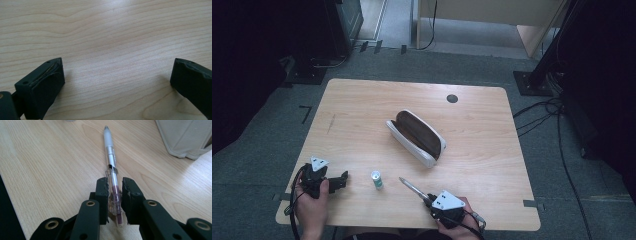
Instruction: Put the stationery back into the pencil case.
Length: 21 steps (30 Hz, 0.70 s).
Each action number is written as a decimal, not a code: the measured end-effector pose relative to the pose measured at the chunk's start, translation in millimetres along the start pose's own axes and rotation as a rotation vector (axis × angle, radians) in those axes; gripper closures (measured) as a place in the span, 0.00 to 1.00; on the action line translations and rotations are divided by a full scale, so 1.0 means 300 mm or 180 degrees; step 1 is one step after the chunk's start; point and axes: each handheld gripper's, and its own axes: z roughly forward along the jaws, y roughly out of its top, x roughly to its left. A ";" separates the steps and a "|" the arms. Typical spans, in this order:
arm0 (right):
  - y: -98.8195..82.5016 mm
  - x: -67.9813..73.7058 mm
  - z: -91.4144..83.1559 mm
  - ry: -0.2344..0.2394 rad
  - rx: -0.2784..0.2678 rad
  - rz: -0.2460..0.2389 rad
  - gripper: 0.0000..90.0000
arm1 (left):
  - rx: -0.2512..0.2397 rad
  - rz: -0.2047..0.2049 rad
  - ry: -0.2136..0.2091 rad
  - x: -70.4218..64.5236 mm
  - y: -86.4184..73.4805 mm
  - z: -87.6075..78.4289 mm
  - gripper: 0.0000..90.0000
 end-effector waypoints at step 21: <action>-0.022 -0.041 -0.025 -0.0093 -0.0040 0.0195 0.85 | 0.0001 0.0001 0.0000 0.000 0.000 0.000 0.00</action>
